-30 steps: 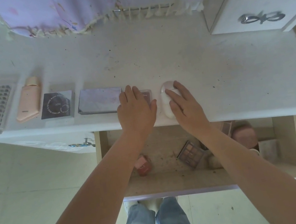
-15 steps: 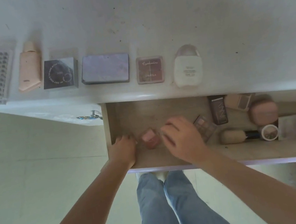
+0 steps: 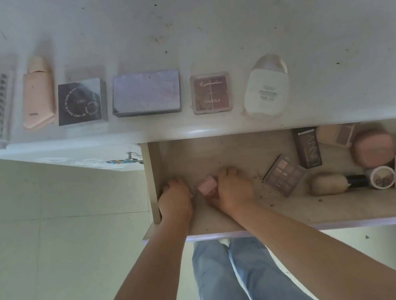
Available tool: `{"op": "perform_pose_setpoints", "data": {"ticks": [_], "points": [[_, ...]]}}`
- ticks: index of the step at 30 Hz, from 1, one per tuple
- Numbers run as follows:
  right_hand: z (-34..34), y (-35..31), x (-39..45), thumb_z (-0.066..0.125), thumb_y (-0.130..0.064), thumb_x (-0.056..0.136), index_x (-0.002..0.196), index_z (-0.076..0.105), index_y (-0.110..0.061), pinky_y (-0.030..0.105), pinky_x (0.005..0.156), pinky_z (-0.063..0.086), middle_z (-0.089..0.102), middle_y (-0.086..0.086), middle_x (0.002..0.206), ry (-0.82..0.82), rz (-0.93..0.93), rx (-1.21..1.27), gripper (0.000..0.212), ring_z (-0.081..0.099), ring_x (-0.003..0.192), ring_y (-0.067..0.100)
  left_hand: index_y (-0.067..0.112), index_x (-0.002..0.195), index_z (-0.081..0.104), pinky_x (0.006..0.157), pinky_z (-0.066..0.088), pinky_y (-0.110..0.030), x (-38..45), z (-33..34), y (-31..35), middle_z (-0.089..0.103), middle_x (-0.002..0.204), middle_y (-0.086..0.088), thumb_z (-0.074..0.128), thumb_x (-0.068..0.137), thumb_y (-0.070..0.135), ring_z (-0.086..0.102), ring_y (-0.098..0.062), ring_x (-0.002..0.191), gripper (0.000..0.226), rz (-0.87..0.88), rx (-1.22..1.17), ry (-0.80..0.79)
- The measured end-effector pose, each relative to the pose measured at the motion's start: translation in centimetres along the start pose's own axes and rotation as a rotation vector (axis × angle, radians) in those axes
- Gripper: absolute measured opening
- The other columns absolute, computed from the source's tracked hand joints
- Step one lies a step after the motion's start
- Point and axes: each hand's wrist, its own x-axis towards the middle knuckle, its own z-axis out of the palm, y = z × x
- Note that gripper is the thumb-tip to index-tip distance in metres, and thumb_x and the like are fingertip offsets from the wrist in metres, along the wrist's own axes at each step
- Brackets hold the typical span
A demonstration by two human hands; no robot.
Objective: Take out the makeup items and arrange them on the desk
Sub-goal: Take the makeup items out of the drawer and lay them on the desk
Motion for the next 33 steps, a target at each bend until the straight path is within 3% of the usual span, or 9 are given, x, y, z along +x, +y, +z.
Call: {"op": "perform_pose_setpoints", "data": {"ticks": [7,10,12,16,17,21,24,28,33], "points": [[-0.5,1.3,-0.3,0.057,-0.023,0.078,0.119,0.049,-0.005,0.033,0.086,0.042,0.053,0.016,0.117,0.168,-0.138,-0.217,0.046,0.052,0.105,0.029,0.007,0.128,0.037,0.091,0.043,-0.033,-1.0,-1.2,-0.2,0.043,0.128,-0.013,0.051,0.091,0.029,0.044,-0.028,0.119,0.045,0.031,-0.08,0.045],[-0.1,1.2,0.0,0.063,-0.023,0.042,0.076,0.071,-0.013,0.022,0.058,0.048,0.066,0.004,0.073,0.251,-0.274,-0.31,0.037,0.061,0.063,0.02,0.008,0.127,0.04,0.09,0.043,-0.033,-1.7,-1.9,-0.6,0.044,0.127,-0.011,0.05,0.091,0.037,0.044,-0.027,0.119,0.048,0.052,-0.101,0.112],[-0.6,0.9,-0.3,0.052,-0.021,0.053,0.067,0.071,-0.013,0.021,0.056,0.048,0.065,0.003,0.067,0.239,-0.348,-0.287,0.025,0.06,0.058,0.019,0.009,0.127,0.042,0.088,0.044,-0.032,-2.1,-2.4,-0.8,0.045,0.126,-0.01,0.05,0.09,0.042,0.045,-0.026,0.117,0.049,0.059,-0.131,0.16],[-2.3,1.2,-1.2,0.055,-0.013,0.081,0.12,0.052,-0.003,0.036,0.096,0.036,0.051,0.018,0.121,0.097,-0.284,-0.183,0.041,0.048,0.112,0.031,0.011,0.124,0.048,0.084,0.043,-0.033,-3.4,-4.0,-1.6,0.049,0.12,-0.01,0.056,0.085,0.041,0.047,-0.026,0.113,0.049,0.081,-0.26,0.246],[-2.7,1.7,-1.8,0.056,-0.017,0.082,0.123,0.049,-0.003,0.037,0.097,0.034,0.049,0.017,0.123,0.104,-0.252,-0.096,0.044,0.046,0.114,0.031,0.011,0.122,0.05,0.084,0.043,-0.033,-4.0,-4.4,-1.7,0.05,0.119,-0.011,0.059,0.084,0.038,0.048,-0.027,0.112,0.048,0.098,-0.289,0.276],[-6.0,4.9,-5.6,0.064,-0.026,0.059,0.088,0.065,-0.007,0.019,0.062,0.042,0.062,0.011,0.077,0.394,-0.21,0.192,0.034,0.06,0.065,0.025,0.006,0.118,0.056,0.086,0.043,-0.035,-6.3,-6.7,-0.4,0.057,0.112,-0.014,0.07,0.076,0.024,0.052,-0.032,0.107,0.047,0.252,-0.39,0.434],[-9.1,8.8,-8.2,0.055,-0.029,0.061,0.092,0.065,-0.004,0.018,0.069,0.037,0.063,0.015,0.082,0.635,-0.11,0.269,0.041,0.058,0.075,0.026,0.0,0.106,0.062,0.073,0.051,-0.036,-7.0,-8.8,2.2,0.063,0.098,-0.018,0.082,0.06,0.015,0.062,-0.036,0.087,0.052,0.496,-0.323,0.564],[-13.6,14.6,-9.2,0.052,-0.03,0.065,0.1,0.064,0.002,0.035,0.073,0.052,0.062,0.024,0.091,0.779,-0.031,0.218,0.049,0.062,0.08,0.036,-0.002,0.101,0.063,0.067,0.053,-0.037,-7.4,-12.3,7.7,0.064,0.094,-0.02,0.083,0.055,0.012,0.063,-0.038,0.08,0.053,0.705,-0.266,0.626],[-16.7,20.1,-7.4,0.064,-0.014,0.058,0.102,0.063,0.01,0.037,0.08,0.039,0.061,0.03,0.093,0.726,-0.107,0.149,0.05,0.06,0.081,0.046,-0.004,0.096,0.064,0.066,0.053,-0.037,-6.6,-15.4,15.1,0.064,0.091,-0.02,0.08,0.054,0.013,0.062,-0.037,0.082,0.048,0.785,-0.13,0.633]]}}
